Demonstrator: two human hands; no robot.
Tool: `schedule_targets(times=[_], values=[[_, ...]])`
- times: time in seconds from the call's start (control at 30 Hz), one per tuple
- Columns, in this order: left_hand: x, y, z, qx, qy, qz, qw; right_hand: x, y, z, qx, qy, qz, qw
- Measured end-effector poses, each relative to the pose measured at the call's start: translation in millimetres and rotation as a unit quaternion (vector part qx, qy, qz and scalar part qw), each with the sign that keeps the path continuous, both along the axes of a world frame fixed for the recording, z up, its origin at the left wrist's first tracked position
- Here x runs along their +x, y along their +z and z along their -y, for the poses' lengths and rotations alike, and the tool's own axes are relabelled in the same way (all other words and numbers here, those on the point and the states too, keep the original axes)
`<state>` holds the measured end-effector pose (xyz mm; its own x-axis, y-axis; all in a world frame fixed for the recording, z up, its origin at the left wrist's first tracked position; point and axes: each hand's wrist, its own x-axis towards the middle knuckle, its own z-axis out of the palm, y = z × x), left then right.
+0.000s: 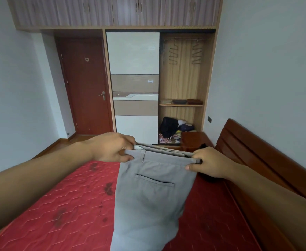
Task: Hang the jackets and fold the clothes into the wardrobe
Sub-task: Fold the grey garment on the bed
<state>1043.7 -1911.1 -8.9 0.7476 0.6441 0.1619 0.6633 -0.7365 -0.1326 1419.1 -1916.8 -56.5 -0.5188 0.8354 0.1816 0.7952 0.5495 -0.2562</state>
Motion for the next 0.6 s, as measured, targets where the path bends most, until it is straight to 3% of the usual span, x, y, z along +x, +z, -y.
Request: schedule_targets(times=[0.17,0.33,0.43,0.53,0.6], values=[[-14,-1,4,-0.016,-0.014,0.042,0.999,-5,12,-1,0.073,0.015,-0.047,0.996],[-13,4,4,0.018,-0.031,0.081,0.996,-12,22,3,0.066,0.021,-0.073,0.995],[-14,8,5,0.034,-0.037,0.095,0.994,-21,30,11,0.027,0.017,-0.093,0.995],[-11,11,5,0.042,-0.047,0.099,0.993,-29,36,11,-0.074,-0.026,-0.175,0.982],[-7,13,7,0.037,-0.051,0.096,0.993,-37,37,9,-0.079,-0.028,-0.177,0.981]])
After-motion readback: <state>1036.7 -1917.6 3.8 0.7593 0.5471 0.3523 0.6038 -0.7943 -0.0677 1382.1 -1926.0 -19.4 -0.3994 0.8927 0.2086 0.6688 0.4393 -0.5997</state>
